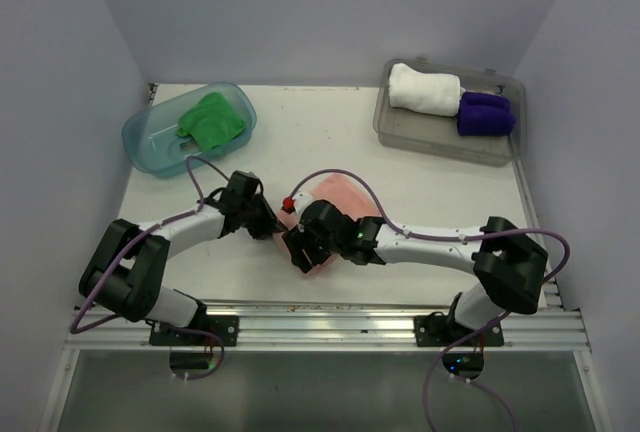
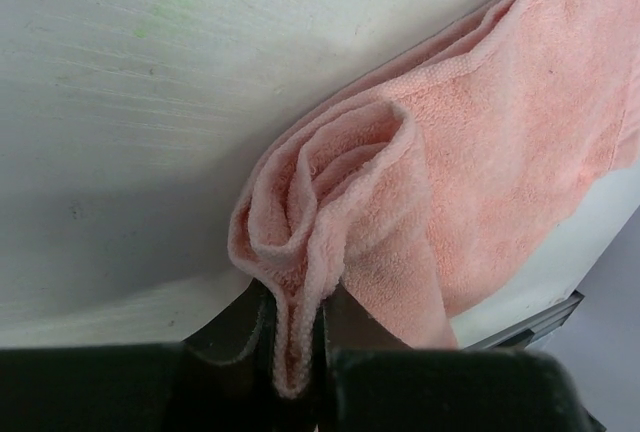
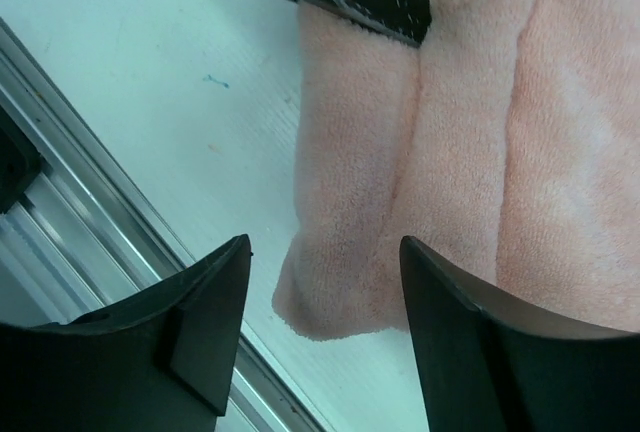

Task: Roll the towels
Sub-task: Roll the towel

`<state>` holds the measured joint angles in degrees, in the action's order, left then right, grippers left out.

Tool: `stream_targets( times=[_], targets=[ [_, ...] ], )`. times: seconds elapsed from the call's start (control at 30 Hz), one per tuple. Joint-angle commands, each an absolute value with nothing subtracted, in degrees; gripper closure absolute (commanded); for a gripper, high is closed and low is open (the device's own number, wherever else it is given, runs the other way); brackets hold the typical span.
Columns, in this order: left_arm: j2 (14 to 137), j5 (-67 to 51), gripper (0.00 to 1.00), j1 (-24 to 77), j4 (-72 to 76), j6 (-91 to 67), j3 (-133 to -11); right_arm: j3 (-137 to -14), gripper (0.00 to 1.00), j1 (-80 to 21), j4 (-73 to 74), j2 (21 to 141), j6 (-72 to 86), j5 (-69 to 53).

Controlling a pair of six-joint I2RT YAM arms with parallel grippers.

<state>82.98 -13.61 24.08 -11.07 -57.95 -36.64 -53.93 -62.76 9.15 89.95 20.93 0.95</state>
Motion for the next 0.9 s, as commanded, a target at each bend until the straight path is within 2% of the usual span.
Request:
stream_targets(
  times=[0.0, 0.23, 0.47, 0.53, 0.67, 0.7, 0.8, 0.87],
  targets=[
    [82.9, -12.3, 1.0, 24.3, -15.6, -57.9, -37.6, -58.5, 0.34, -64.1, 13.4, 88.5, 16.2, 8.3],
    [81.8, -11.7, 1.0, 24.3, -17.3, -58.4, -38.0, -64.4, 0.31, -65.8, 12.0, 94.5, 12.6, 10.5],
    [80.5, -10.7, 1.0, 24.3, -18.8, -58.4, -38.3, -64.5, 0.32, -66.7, 9.1, 101.2, 11.9, 9.6],
    [80.5, -10.8, 1.0, 24.3, -18.7, -58.4, -38.2, -64.2, 0.39, -66.5, 8.8, 103.2, 13.2, 10.4],
    [79.8, -9.8, 1.0, 24.1, -20.2, -55.9, -38.5, -64.7, 0.7, -66.6, 9.1, 104.0, 15.8, 11.8],
    [78.8, -9.8, 1.0, 23.9, -21.0, -55.6, -38.3, -64.6, 0.82, -66.6, 8.7, 103.8, 16.7, 11.5],
    [77.3, -9.8, 0.99, 23.4, -22.7, -54.5, -37.7, -64.6, 1.0, -66.4, 7.5, 102.9, 18.4, 7.7],
    [75.2, -10.4, 0.89, 22.6, -23.4, -53.5, -37.0, -64.8, 1.0, -65.8, 6.9, 102.7, 19.2, 4.8]
  ],
)
